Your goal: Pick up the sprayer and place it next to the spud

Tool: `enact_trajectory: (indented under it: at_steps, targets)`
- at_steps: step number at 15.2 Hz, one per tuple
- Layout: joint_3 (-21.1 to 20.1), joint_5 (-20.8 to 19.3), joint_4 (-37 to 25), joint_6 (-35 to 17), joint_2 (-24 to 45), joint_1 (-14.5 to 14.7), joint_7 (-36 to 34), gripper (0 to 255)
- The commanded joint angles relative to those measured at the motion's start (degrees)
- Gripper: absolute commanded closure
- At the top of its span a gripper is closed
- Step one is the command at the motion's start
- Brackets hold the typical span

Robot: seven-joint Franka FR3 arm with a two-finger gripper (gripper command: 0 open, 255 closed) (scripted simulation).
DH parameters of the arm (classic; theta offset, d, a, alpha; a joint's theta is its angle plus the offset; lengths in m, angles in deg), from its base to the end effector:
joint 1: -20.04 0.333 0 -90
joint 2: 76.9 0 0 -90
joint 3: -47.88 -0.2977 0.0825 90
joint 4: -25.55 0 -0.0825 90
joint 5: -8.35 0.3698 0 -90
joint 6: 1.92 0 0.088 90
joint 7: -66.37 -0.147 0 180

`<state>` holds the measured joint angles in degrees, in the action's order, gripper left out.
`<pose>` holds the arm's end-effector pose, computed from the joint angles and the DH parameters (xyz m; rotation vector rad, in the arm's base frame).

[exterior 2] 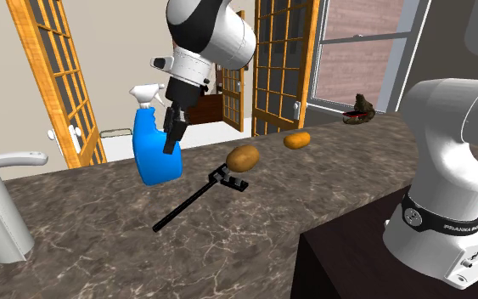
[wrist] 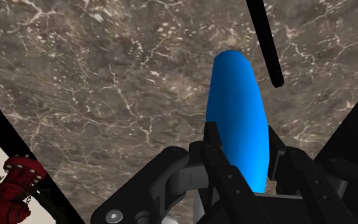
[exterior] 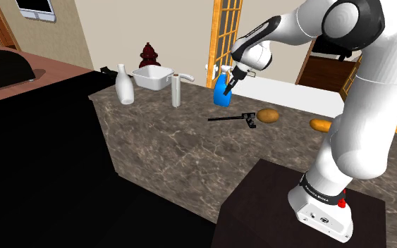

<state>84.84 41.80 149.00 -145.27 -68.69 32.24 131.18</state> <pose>0.5256 -0.2298 0.3233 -2.9978 -0.4283 -0.6031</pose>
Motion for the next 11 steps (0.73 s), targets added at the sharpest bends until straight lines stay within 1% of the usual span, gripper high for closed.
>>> enact_trajectory:
  at_steps: [1, 11]
  targets:
    - [0.4, -1.7, -0.3, 0.8, -1.1, 0.3, -1.4, 255]
    - [1.6, -9.4, -3.1, 6.1, -5.9, 1.2, -8.1, 255]
